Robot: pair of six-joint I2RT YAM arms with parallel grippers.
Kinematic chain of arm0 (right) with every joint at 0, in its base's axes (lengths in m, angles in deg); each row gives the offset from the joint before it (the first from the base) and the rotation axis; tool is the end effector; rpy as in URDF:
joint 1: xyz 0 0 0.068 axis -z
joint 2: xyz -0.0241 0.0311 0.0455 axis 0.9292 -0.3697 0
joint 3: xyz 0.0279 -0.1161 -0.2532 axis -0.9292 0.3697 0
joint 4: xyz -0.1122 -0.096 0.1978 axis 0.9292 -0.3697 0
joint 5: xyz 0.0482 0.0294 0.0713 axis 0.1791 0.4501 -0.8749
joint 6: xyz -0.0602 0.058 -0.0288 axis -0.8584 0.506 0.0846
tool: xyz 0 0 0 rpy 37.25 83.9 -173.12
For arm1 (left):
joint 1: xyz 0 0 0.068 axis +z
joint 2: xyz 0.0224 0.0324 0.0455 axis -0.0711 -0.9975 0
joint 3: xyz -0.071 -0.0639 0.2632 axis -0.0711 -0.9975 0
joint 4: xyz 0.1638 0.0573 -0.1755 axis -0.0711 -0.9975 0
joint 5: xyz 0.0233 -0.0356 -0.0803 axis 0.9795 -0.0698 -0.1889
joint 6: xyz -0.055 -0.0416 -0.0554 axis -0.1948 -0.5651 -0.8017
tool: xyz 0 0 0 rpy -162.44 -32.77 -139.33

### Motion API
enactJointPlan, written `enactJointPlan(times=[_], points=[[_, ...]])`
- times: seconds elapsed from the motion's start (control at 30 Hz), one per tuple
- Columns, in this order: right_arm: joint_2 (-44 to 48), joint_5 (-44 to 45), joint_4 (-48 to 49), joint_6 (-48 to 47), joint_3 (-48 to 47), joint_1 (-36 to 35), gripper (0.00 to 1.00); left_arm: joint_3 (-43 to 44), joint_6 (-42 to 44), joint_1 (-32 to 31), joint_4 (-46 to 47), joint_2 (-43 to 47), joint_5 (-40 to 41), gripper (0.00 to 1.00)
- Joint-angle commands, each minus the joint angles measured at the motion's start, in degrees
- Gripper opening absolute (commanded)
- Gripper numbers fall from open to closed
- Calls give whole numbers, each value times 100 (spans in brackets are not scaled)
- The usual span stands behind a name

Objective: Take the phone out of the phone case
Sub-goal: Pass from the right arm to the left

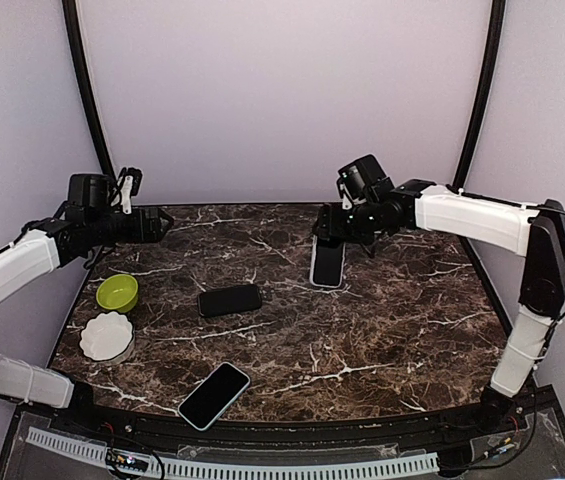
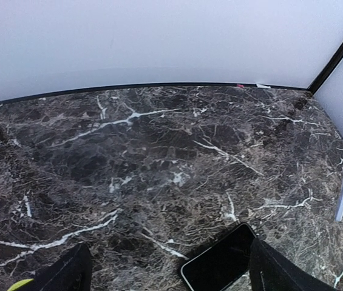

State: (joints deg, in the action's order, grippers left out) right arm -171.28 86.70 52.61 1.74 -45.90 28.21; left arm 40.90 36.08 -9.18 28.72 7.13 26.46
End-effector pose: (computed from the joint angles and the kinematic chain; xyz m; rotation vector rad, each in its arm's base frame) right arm 0.3309 0.2664 0.2653 -0.0659 2.3838 0.5004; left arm 0.2864 -0.0798 0.3055 0.1505 2.0055 -0.4182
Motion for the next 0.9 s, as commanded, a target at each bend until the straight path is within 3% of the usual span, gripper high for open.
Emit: enactJointPlan(times=[0.0, 0.13, 0.33, 0.47, 0.87], points=[[516, 9, 935, 1038, 145, 98, 0, -144, -370, -198, 366, 113, -320, 91], [515, 462, 554, 1946, -70, 107, 0, -172, -522, -390, 502, 81, -561, 89], [372, 400, 120, 3160, -392, 116, 0, -179, -671, -726, 1179, -35, -2103, 88], [536, 243, 122, 3617, -340, 117, 0, -107, -918, -978, 1589, -283, -2667, 86], [1165, 294, 594, 3827, 234, 118, 0, 599, -950, -1960, 2127, -1618, -3115, 81]])
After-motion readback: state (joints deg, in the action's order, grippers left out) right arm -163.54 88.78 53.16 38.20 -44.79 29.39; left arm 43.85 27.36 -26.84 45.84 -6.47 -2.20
